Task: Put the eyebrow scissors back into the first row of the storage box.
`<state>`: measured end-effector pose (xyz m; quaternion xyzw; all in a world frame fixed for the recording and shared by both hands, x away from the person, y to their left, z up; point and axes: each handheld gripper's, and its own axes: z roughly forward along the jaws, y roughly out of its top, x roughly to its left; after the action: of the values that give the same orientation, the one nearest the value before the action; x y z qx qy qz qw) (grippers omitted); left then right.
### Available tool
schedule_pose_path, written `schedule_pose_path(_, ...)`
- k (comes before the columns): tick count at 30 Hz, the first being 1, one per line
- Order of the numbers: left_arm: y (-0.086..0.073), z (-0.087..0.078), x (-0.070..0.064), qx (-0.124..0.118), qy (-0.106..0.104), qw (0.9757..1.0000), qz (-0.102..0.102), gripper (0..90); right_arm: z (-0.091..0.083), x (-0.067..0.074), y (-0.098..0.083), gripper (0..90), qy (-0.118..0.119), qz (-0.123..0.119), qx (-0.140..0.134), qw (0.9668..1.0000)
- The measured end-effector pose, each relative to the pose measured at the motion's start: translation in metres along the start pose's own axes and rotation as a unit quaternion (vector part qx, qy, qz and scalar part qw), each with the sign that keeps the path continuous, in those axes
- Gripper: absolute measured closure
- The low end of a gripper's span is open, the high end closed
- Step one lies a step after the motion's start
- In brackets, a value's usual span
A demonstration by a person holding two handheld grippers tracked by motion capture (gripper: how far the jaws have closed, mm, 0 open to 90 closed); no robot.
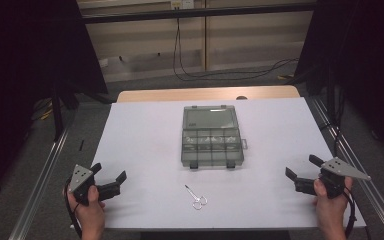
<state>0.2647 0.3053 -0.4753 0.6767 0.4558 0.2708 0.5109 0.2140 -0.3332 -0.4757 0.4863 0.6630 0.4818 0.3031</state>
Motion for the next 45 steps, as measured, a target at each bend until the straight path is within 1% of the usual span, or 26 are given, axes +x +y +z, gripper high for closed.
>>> schedule_pose_path(2, 0.000, 0.000, -0.001, 0.005, -0.004, 1.0000, 0.004, 0.3, -0.001, 0.001, 0.001, 1.5, 0.002, -0.002, 0.003, 1.0000)
schedule_pose_path(4, 0.000, 0.000, -0.001, 0.006, -0.002, 1.0000, 0.006, 0.4, -0.001, 0.001, 0.002, 1.3, 0.003, -0.005, 0.004, 1.0000)
schedule_pose_path(5, 0.000, 0.001, -0.002, 0.006, -0.002, 0.9999, 0.009, 0.8, 0.000, 0.003, 0.004, 1.1, 0.009, -0.003, 0.008, 0.9999)
schedule_pose_path(7, 0.000, 0.001, -0.002, 0.005, -0.002, 1.0000, 0.008, 0.8, 0.001, 0.004, 0.006, 0.9, 0.011, -0.003, 0.010, 0.9999)
schedule_pose_path(8, -0.001, 0.000, -0.001, 0.004, -0.001, 1.0000, 0.006, 0.9, 0.002, 0.007, 0.008, 0.6, 0.016, -0.010, 0.013, 0.9997)
schedule_pose_path(9, -0.001, 0.000, -0.001, 0.004, -0.001, 1.0000, 0.006, 0.9, 0.002, 0.007, 0.008, 0.6, 0.016, -0.010, 0.013, 0.9997)
schedule_pose_path(10, -0.001, 0.000, -0.001, 0.004, 0.000, 1.0000, 0.004, 0.9, 0.004, 0.012, 0.012, 0.3, 0.019, -0.017, 0.021, 0.9994)
schedule_pose_path(12, -0.001, -0.001, -0.001, 0.003, -0.003, 1.0000, 0.006, 1.0, 0.006, 0.017, 0.016, 0.3, 0.024, -0.021, 0.024, 0.9992)
schedule_pose_path(13, -0.001, 0.000, -0.002, 0.000, -0.001, 1.0000, 0.004, 1.1, 0.007, 0.019, 0.018, 0.2, 0.027, -0.022, 0.025, 0.9991)
schedule_pose_path(16, -0.001, 0.000, -0.003, 0.003, -0.002, 0.9999, 0.012, 1.2, 0.011, 0.026, 0.025, 0.0, 0.036, -0.028, 0.033, 0.9984)
schedule_pose_path(17, -0.001, 0.001, -0.003, 0.002, 0.000, 0.9999, 0.012, 1.2, 0.012, 0.029, 0.027, 0.0, 0.042, -0.030, 0.034, 0.9981)
schedule_pose_path(18, -0.001, 0.000, -0.003, 0.006, -0.001, 0.9999, 0.016, 1.2, 0.013, 0.031, 0.029, 0.0, 0.046, -0.030, 0.034, 0.9979)
schedule_pose_path(20, -0.001, 0.000, -0.004, 0.005, -0.001, 0.9999, 0.015, 1.2, 0.015, 0.035, 0.032, 0.0, 0.052, -0.031, 0.040, 0.9974)
schedule_pose_path(21, -0.001, 0.000, -0.004, 0.005, -0.001, 0.9999, 0.015, 1.4, 0.015, 0.035, 0.032, 0.0, 0.052, -0.031, 0.040, 0.9974)
schedule_pose_path(24, -0.001, 0.001, -0.004, 0.005, 0.000, 0.9998, 0.017, 1.9, 0.019, 0.043, 0.038, 0.0, 0.071, -0.042, 0.039, 0.9958)
schedule_pose_path(27, -0.001, 0.001, -0.004, 0.007, 0.001, 0.9998, 0.018, 1.9, 0.022, 0.046, 0.039, 0.0, 0.074, -0.047, 0.043, 0.9952)
schedule_pose_path(28, -0.001, 0.000, -0.004, 0.007, 0.001, 0.9998, 0.018, 1.9, 0.026, 0.050, 0.041, 0.0, 0.082, -0.050, 0.045, 0.9944)
schedule_pose_path(30, -0.001, 0.000, -0.004, 0.007, 0.000, 0.9998, 0.018, 1.9, 0.027, 0.051, 0.042, 0.0, 0.084, -0.052, 0.045, 0.9941)
schedule_pose_path(35, -0.001, 0.001, -0.005, 0.003, -0.002, 0.9998, 0.020, 2.0, 0.035, 0.062, 0.048, 0.0, 0.097, -0.055, 0.053, 0.9924)
schedule_pose_path(36, -0.001, 0.001, -0.006, 0.003, -0.001, 0.9999, 0.016, 2.0, 0.037, 0.064, 0.049, 0.0, 0.098, -0.056, 0.054, 0.9921)
schedule_pose_path(37, -0.001, 0.001, -0.005, 0.004, -0.004, 0.9998, 0.020, 2.0, 0.038, 0.066, 0.050, 0.0, 0.101, -0.058, 0.056, 0.9916)
schedule_pose_path(42, -0.001, 0.001, -0.005, 0.003, -0.004, 0.9998, 0.020, 2.0, 0.044, 0.072, 0.053, 0.0, 0.111, -0.063, 0.059, 0.9901)
schedule_pose_path(43, -0.001, 0.001, -0.005, 0.003, -0.004, 0.9998, 0.021, 2.0, 0.046, 0.076, 0.054, 0.0, 0.117, -0.062, 0.061, 0.9894)
schedule_pose_path(44, -0.001, 0.001, -0.005, 0.003, -0.004, 0.9998, 0.021, 1.9, 0.046, 0.076, 0.054, 0.0, 0.117, -0.062, 0.061, 0.9894)
schedule_pose_path(45, -0.001, 0.001, -0.005, 0.003, -0.004, 0.9998, 0.021, 2.0, 0.048, 0.079, 0.056, 0.0, 0.120, -0.066, 0.063, 0.9885)
